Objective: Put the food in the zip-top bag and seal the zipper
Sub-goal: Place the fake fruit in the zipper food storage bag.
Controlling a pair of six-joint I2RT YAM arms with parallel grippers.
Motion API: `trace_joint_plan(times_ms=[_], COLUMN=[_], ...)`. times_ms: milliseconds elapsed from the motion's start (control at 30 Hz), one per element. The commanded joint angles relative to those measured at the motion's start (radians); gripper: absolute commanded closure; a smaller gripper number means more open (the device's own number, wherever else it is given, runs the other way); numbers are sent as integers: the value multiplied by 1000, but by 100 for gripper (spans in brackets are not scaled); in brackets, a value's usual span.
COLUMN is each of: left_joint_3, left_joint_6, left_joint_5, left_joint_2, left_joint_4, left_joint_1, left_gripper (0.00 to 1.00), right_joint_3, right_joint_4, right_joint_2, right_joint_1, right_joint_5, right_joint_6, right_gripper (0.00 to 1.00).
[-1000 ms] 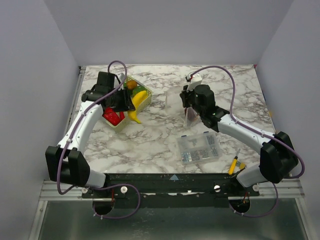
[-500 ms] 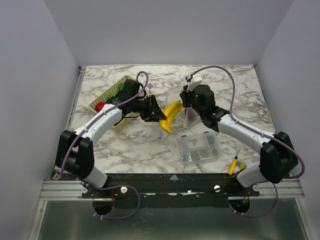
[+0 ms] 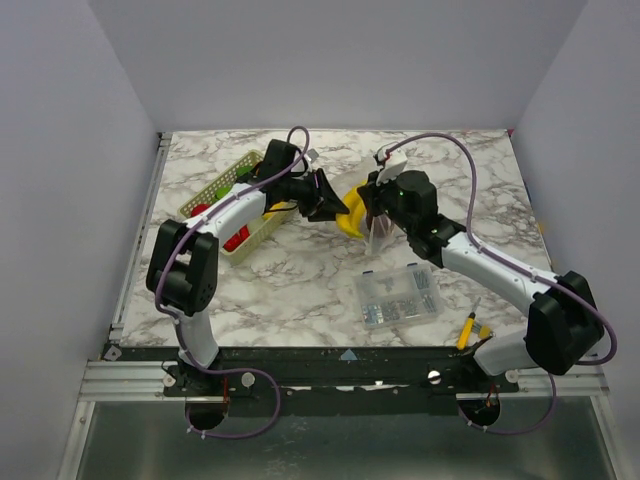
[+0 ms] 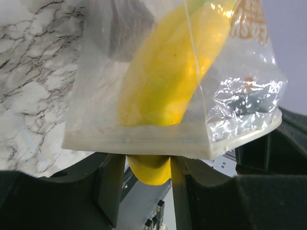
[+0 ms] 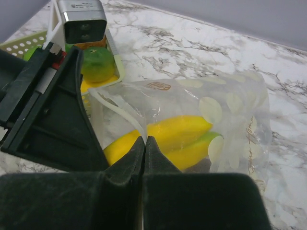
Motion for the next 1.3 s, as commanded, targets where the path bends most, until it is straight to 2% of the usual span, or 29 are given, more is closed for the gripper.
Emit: trace_joint_plan(times_ms=[0,367,567,633,667,700,767,800,867,967,1267], left_joint_3=[14,-16,9,1,-5,-12,-35,-49,-83,-119,-211], left_joint_6=[-48,-143,-73,-50,-41,-33,-23,-22,-11,35,142], left_joint_5=[-30,-232,-334,-359,-366,-367,-349,-327,-296,-294,-299], left_joint_2=[7,6,11,5,3,1,-4,-5,-21,-64,-217], left_joint_4=[90,189,132,123,123,129,162,179,220,218,132], left_joint_1=[15,-5,-42,-60,-68,-74,-81,-83,-81,-80,-44], left_gripper=[100,100,97,90,83,75,49,40,31,24,24], right_joint_3=[-24,-30,-28,-25,-25,-23,-23,-24,-26,-28,-25], right_joint_4=[33,43,45,43,43,41,42,42,41,42,42], right_joint_2=[-40,-55,-43,-37,-34,-34,-32,-34,-37,-39,-31], right_joint_1=[0,0,0,0,0,0,0,0,-2,-6,-9], right_joint_5=[-102,-165,-148,-135,-132,-129,-123,-117,-99,-98,-50], right_joint_6=[-9,10,14,16,15,15,15,14,14,17,22], right_gripper=[99,99,99,99,99,99,99,100,99,99,99])
